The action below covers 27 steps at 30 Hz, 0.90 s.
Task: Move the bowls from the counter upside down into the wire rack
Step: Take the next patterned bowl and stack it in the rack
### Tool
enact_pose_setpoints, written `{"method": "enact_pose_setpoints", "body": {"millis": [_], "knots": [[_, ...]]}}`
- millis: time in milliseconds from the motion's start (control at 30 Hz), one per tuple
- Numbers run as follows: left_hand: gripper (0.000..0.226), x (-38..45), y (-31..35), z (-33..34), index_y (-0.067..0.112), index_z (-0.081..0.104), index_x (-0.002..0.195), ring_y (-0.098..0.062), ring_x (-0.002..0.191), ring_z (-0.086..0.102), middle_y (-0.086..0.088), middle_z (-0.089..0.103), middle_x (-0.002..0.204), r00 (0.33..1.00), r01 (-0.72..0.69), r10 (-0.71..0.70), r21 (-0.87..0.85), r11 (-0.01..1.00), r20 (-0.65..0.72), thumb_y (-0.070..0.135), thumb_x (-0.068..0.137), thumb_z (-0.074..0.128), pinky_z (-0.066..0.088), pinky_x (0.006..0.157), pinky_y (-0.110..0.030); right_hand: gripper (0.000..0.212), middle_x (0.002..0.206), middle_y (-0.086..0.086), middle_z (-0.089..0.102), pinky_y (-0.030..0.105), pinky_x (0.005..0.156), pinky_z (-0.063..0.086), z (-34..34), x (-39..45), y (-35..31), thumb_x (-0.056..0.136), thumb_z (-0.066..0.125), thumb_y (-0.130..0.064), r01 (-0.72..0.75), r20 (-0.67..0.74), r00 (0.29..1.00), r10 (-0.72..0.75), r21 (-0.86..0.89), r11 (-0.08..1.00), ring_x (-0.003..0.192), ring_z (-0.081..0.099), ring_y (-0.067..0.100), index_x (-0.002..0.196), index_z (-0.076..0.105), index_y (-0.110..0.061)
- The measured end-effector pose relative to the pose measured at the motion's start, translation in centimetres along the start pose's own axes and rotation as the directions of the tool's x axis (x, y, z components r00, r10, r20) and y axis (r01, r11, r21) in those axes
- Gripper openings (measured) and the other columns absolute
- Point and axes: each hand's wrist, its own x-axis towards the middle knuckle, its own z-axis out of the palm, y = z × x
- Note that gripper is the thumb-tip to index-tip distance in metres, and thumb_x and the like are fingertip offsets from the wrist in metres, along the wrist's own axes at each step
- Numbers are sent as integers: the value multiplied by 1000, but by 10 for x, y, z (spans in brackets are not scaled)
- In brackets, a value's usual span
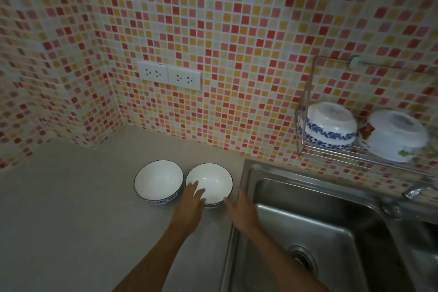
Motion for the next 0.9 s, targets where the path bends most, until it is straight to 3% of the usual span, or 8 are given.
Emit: {"method": "enact_pose_setpoints", "body": {"millis": [67, 200, 300, 367, 433, 600, 767, 900], "knots": [[43, -1, -4, -4, 8, 59, 123, -30, 137, 37, -15, 44, 144, 998, 56, -56, -88, 995, 7, 34, 99, 34, 31, 109, -33, 56, 140, 6, 50, 34, 100, 42, 11, 9, -11, 92, 56, -37, -49, -2, 999, 49, 39, 998, 122, 54, 29, 140, 36, -15], [22, 1, -16, 1, 9, 65, 109, -25, 118, 48, -10, 52, 124, 992, 50, -66, -148, 988, -106, 17, 92, 56, 35, 92, -19, 60, 130, 11, 57, 33, 94, 45, 33, 28, -13, 85, 64, -39, -199, -32, 978, 206, 154, 968, 117, 56, 32, 134, 45, -10], [15, -4, -16, -2, 10, 62, 103, -15, 93, 52, -5, 49, 111, 981, 70, -109, -233, 970, -161, 16, 91, 57, 40, 82, -19, 57, 102, 15, 70, 38, 66, 59, 50, 38, -1, 73, 58, -39, -335, 8, 939, 344, 250, 909, 76, 71, 29, 122, 53, -10], [17, -6, -14, -5, 9, 55, 108, -10, 80, 52, -4, 44, 109, 970, 124, -187, -351, 928, -152, 16, 92, 56, 46, 80, -24, 38, 94, 22, 70, 25, 41, 49, 52, 31, -9, 84, 49, -20, -368, 47, 927, 373, 321, 873, 47, 66, 20, 120, 51, -8], [26, -5, -12, -6, 8, 49, 116, -12, 86, 51, -7, 46, 113, 962, 171, -247, -455, 874, -113, 19, 93, 55, 42, 80, -24, 34, 96, 27, 69, 19, 34, 42, 51, 27, -16, 89, 43, -10, -365, 44, 925, 376, 370, 854, 37, 60, 16, 122, 49, -6], [52, 5, -19, 6, 10, 40, 132, -23, 123, 49, -10, 50, 133, 949, 258, -316, -590, 765, 5, 39, 90, 47, 43, 102, -37, 31, 99, 26, 68, 19, 33, 41, 47, 11, -12, 90, 39, -7, -354, 11, 921, 390, 448, 821, 37, 60, 15, 120, 49, -8], [34, 10, 4, -8, 12, 58, 111, -26, 107, 60, -9, 65, 113, 909, 406, -337, -696, 592, 244, 40, 93, 50, 46, 89, -33, 26, 79, 13, 66, 21, 40, 46, 25, -19, -3, 91, 36, -5, -329, 26, 931, 363, 490, 807, 43, 62, 15, 113, 49, -12], [56, 7, 35, -9, 27, 43, 133, -26, 117, 54, -1, 55, 130, 875, 476, -290, -800, 365, 388, 61, 89, 42, 46, 101, -51, 29, 79, 17, 70, 23, 44, 47, 0, -39, 8, 89, 38, -8, -283, 4, 946, 325, 501, 818, 52, 64, 23, 114, 51, -11]]}}
